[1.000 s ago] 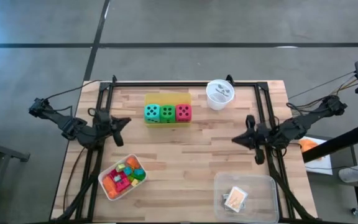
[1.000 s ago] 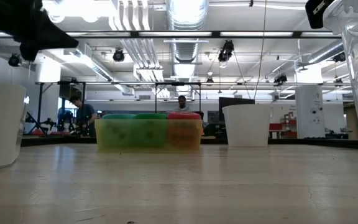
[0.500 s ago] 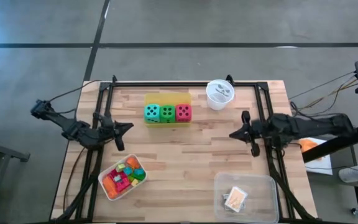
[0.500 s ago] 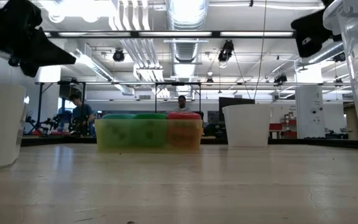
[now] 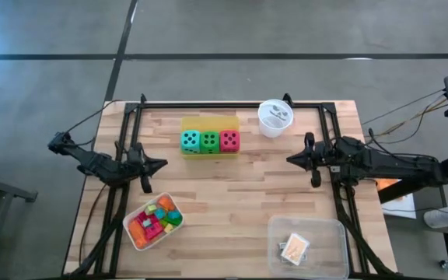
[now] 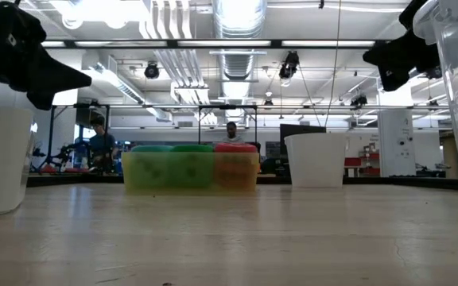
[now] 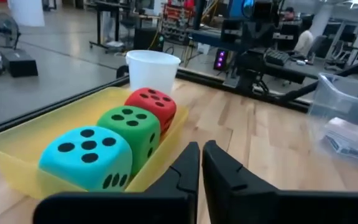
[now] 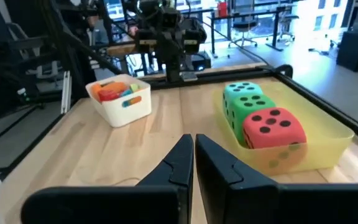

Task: Pick & Place Toys
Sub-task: Return to Home Position

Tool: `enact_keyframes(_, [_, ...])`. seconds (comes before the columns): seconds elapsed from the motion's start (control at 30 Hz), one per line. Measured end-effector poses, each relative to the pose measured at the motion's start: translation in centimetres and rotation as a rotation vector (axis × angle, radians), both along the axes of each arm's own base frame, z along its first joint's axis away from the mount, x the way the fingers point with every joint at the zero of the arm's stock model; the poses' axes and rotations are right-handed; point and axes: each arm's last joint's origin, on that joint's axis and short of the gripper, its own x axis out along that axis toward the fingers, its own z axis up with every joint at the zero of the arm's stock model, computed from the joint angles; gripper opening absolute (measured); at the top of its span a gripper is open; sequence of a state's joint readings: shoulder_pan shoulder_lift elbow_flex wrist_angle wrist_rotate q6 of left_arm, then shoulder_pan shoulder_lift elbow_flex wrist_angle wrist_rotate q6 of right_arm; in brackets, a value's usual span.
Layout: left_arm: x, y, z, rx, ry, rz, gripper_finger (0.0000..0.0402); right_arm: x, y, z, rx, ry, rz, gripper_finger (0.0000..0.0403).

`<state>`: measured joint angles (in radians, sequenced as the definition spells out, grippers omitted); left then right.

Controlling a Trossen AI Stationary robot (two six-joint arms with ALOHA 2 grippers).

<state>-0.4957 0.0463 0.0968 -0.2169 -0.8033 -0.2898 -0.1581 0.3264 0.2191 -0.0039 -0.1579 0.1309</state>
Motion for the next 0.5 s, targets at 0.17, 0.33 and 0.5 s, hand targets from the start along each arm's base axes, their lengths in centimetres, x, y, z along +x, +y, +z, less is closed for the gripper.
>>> enact_keyframes(0.17, [-0.3, 0.1, -0.2, 0.039, 0.009, -0.013, 0.0014, 0.2, 0.0, -2.0, -0.041, -0.013, 0.004, 0.0015])
enact_keyframes(0.33, [-0.3, 0.1, -0.2, 0.050, 0.016, -0.012, 0.0014, 0.2, -0.1, -3.9, -0.068, -0.090, -0.001, 0.0015])
enact_keyframes(0.5, [-0.3, 0.2, -0.2, 0.051, 0.016, -0.009, 0.0014, 0.2, -0.1, -4.2, -0.093, -0.086, 0.006, 0.0015])
